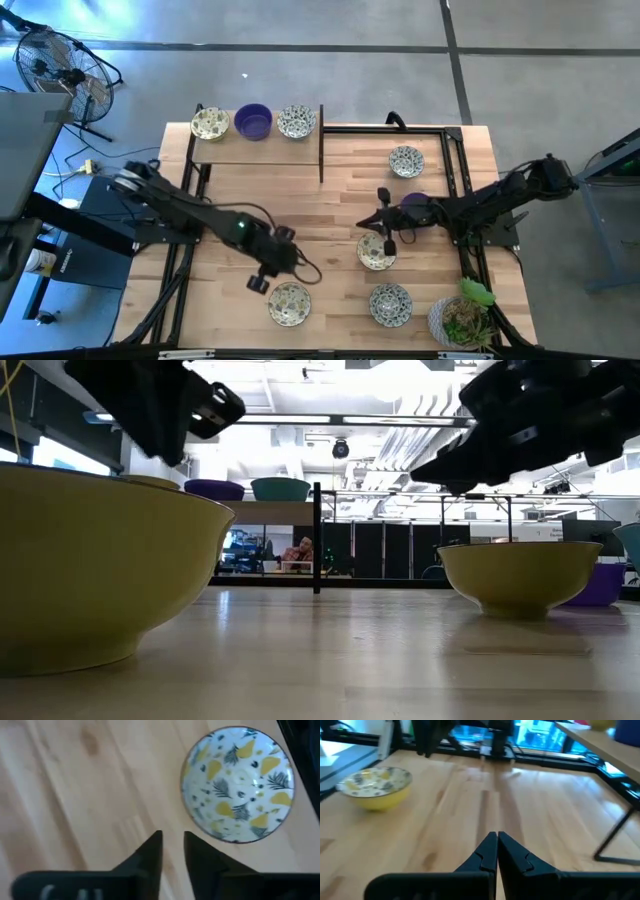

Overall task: Pick & Place Mini bowls
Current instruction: Stack the bottom yellow and white patterned bowl on the yellow and white patterned bowl on the shelf

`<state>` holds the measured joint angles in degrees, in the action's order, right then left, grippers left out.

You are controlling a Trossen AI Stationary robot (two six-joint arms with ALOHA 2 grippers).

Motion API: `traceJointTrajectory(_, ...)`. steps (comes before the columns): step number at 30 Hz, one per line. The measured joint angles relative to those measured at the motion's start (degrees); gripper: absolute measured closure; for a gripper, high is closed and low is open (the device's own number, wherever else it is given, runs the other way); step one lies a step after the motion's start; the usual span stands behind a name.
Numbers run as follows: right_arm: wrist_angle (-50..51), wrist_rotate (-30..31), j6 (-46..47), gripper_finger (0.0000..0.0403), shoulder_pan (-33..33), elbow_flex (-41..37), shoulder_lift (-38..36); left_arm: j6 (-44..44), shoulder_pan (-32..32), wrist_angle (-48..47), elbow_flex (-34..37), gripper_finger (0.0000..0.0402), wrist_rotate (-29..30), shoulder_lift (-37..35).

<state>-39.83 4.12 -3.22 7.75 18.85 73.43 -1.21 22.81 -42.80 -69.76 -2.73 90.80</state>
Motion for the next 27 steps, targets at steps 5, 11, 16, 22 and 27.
traceJointTrajectory(5,0.26,1.21,-0.12,0.0402,3.11,0.00,0.00,-4.35,1.36,-0.65,-5.45,0.0259,-2.78,6.27)
traceJointTrajectory(11,1.46,1.71,-0.20,0.0401,5.89,0.00,0.00,-11.23,1.20,-1.05,-6.84,0.0230,-2.90,9.72)
traceJointTrajectory(16,2.50,1.75,-0.20,0.0401,8.07,0.00,0.00,-14.27,1.25,-0.87,-6.84,0.0242,-3.24,12.20)
traceJointTrajectory(22,3.23,1.73,-0.20,0.0402,9.85,0.00,0.00,-15.73,1.69,1.69,-6.84,0.0267,-5.69,14.58)
traceJointTrajectory(27,3.54,1.75,-0.20,0.0402,10.86,0.00,0.00,-17.12,1.68,2.03,-6.81,0.0302,-6.38,16.80)
